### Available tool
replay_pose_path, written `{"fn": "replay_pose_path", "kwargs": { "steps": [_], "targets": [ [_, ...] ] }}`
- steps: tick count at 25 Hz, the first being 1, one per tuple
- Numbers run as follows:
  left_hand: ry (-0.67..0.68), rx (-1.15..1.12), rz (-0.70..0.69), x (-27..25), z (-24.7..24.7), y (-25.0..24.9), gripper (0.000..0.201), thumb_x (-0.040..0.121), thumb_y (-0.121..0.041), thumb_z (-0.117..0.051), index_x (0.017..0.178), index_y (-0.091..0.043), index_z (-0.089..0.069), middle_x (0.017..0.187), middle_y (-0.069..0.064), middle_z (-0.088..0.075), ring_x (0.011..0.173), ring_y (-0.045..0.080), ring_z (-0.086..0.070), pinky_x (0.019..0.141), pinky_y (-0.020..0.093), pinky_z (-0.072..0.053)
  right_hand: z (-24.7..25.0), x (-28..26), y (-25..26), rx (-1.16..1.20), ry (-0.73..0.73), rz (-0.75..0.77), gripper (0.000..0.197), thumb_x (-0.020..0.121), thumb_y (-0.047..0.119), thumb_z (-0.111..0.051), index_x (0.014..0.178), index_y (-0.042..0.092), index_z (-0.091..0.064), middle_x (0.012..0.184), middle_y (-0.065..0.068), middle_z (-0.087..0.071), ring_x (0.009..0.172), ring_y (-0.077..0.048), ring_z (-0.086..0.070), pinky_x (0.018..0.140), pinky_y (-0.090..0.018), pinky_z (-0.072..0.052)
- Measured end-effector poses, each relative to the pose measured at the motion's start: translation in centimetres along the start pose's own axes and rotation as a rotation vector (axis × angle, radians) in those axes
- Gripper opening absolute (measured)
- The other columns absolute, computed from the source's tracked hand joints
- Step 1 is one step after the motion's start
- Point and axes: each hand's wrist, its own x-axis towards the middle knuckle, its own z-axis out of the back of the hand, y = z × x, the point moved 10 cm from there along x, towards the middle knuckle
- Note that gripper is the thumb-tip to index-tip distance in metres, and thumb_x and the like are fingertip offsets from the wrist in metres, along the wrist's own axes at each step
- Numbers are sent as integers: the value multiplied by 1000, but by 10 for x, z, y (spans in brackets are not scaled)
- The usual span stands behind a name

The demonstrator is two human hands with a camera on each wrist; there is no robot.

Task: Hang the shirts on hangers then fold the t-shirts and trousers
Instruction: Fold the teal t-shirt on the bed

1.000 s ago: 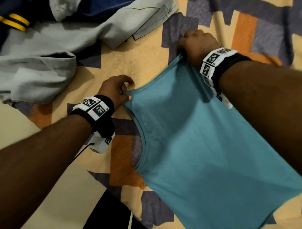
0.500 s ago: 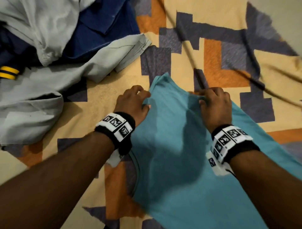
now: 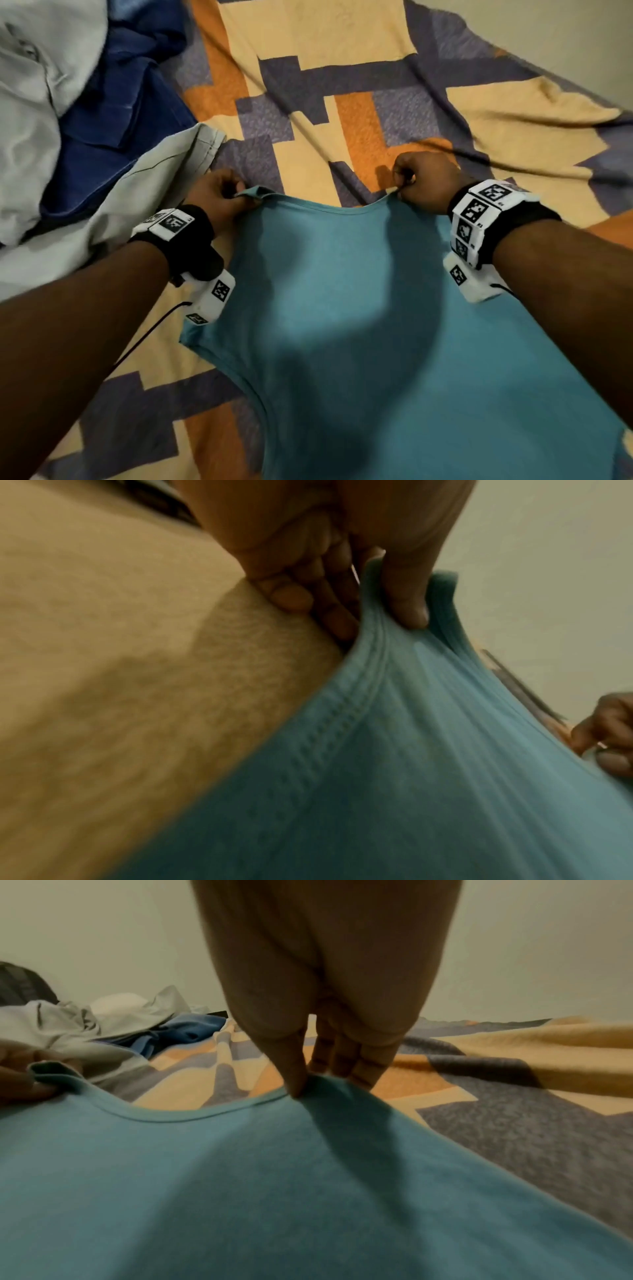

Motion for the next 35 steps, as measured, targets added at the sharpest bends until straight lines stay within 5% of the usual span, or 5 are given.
{"fn": "replay_pose_path", "kwargs": {
  "steps": [8,13,22,27,35],
  "targets": [
    [-123,208,138,-13,3,-2,29,78,-33,-76,90,-12,-61,77,5,-56,64,13,-48,53,19,-36,-16,-18,-6,5,-175,3,27,83,-2,-49,107,8,-58,111,-21,-52,98,-40,-55,82,-41,-46],
    [-343,621,78,-83,-2,-31,48,76,-52,-67,113,-27,-52,135,6,-40,122,28,-41,95,43,-31,-25,-136,11,-2,-454,113,23,81,13,-59,103,9,-63,107,-17,-56,96,-38,-55,85,-44,-44],
    [246,1015,-622,-336,-209,43,73,83,-71,-36,144,-32,-34,160,6,-5,144,35,-15,107,64,-18,-212,-343,0,-159,-107,-122,75,85,58,-47,149,23,-28,156,-5,-29,144,-29,-24,113,-57,-11],
    [393,976,-1051,-395,-206,59,50,77,-57,-63,118,-30,-53,142,9,-40,127,36,-42,97,53,-34,-248,-460,-58,-161,-11,-325,70,81,59,-46,141,24,-39,141,-8,-44,128,-33,-40,101,-54,-31],
    [683,1061,-961,-384,-201,59,24,83,-25,-44,83,-12,-64,84,11,-63,73,31,-61,67,40,-47,-256,-558,-123,-261,88,-471,43,74,39,-46,110,22,-62,110,-10,-61,96,-34,-54,80,-44,-36]
  ]
}}
